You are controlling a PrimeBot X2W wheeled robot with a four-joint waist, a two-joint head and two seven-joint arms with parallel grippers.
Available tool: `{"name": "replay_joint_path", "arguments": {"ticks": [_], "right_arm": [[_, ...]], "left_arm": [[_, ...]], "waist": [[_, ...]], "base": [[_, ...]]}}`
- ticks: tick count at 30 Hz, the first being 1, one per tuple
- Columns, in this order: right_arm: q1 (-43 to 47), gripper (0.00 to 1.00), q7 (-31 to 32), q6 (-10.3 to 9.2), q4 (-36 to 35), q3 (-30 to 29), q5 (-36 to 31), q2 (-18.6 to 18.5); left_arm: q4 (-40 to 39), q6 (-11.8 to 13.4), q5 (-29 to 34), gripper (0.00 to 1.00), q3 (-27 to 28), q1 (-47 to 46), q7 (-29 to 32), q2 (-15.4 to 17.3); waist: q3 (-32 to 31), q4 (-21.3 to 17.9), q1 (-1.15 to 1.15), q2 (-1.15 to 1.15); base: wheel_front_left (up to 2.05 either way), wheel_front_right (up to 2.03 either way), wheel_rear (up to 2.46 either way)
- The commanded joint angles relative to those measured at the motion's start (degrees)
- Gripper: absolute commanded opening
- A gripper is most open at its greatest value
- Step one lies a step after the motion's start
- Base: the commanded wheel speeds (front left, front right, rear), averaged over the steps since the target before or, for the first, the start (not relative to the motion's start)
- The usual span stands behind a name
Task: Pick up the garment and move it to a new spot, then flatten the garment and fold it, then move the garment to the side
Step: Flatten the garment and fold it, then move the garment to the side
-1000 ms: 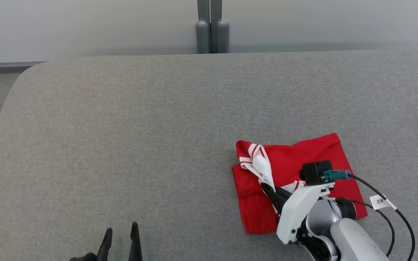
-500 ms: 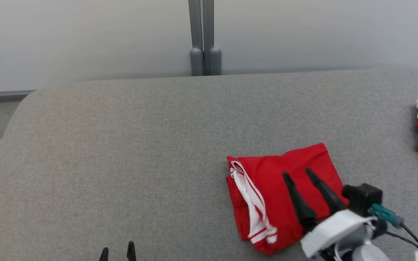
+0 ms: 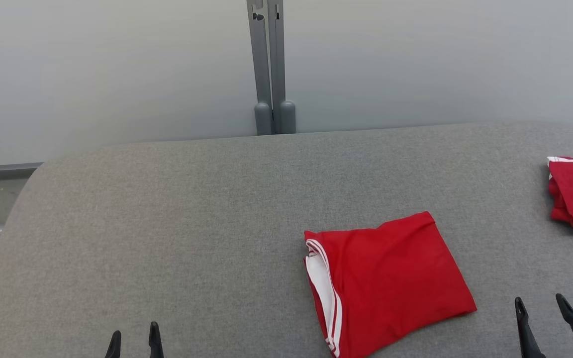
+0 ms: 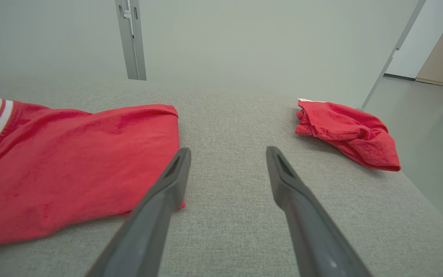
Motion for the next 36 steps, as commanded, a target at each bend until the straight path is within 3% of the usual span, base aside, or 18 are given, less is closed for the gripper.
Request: {"name": "replay_joint_path", "arguments": {"ticks": [1, 7, 27, 32, 36], "right_arm": [[0.85, 1.00, -0.22, -0.04, -0.82, -1.30, -0.86, 0.45], [2.84, 1.00, -0.23, -0.04, -2.74, -3.81, -1.88, 2.50], [-1.09, 1.00, -0.24, -0.04, -6.07, 0.36, -0.35, 2.72], [-7.22, 1.00, 0.40, -0.04, 2.43, 4.54, 5.29, 1.05], [-17.10, 1.00, 9.74, -0.04, 12.20, 8.65, 10.47, -1.54]], "left_arm": [[-0.36, -0.09, 0.69, 1.00, 0.36, 0.85, -0.17, 0.11], [-1.13, -0.58, 2.06, 1.00, 1.43, 1.01, -0.16, 0.11], [-1.70, -2.11, 3.46, 1.00, 2.56, -0.09, -0.16, 0.11], [-1.95, -2.48, 3.67, 1.00, 2.19, -1.11, -0.16, 0.10], [-1.35, -2.96, 4.13, 1.00, 1.28, -2.17, -0.16, 0.11]], "waist": [[-0.42, -0.03, 0.00, 0.00], [-0.56, 0.17, 0.00, 0.00], [0.97, 1.04, 0.00, 0.00], [2.43, 1.21, 0.00, 0.00], [4.16, 2.03, 0.00, 0.00]], "base": [[0.00, 0.00, 0.00], [0.00, 0.00, 0.00], [0.00, 0.00, 0.00], [0.00, 0.00, 0.00], [0.00, 0.00, 0.00]]}}
